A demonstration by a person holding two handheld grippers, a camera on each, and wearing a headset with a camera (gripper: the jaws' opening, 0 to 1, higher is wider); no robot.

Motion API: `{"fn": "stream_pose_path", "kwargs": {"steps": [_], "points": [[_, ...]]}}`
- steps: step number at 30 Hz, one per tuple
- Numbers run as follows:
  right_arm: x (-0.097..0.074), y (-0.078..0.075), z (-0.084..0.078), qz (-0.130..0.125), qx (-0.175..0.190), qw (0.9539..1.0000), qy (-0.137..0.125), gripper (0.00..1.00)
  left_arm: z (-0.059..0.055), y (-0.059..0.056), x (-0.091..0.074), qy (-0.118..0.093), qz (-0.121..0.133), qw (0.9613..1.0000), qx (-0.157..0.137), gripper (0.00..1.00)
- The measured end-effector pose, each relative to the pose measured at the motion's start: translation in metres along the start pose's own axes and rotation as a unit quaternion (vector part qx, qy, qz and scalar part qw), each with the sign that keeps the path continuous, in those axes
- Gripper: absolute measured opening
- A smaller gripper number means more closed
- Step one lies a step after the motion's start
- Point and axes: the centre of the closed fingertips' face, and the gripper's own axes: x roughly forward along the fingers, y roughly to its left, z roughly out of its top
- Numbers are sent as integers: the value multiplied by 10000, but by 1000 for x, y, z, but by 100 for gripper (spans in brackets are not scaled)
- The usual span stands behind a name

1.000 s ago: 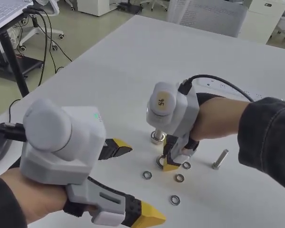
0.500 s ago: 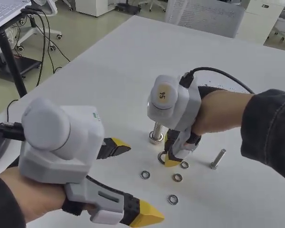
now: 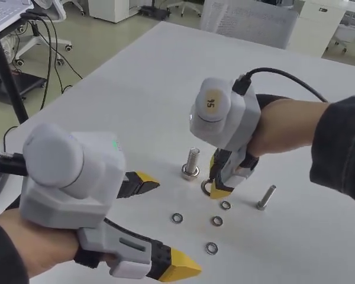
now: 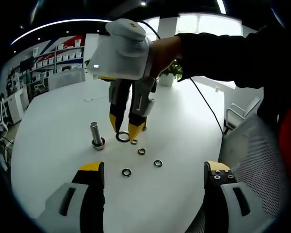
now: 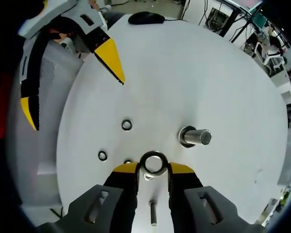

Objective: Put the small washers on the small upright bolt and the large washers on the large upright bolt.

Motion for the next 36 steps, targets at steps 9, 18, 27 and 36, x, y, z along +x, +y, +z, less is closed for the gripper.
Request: {"fn": "stream_pose_path", "kwargs": {"steps": [9,18,27,36], "points": [[-22,-6,-4,-137,30,9999,-32,24,1,0,2,5,-21,10000,19,84],[-41,-16,-3,-291,-20,9996,-20,24,2,0,2,-3,-19,10000,32,84],[-56,-25,3,-438,-110,9990,-38,24,2,0,2,1,-17,10000,24,84],[-63,-37,18,-564,-251,9981,-89,24,1,0,2,8,-14,10000,12,84]]}}
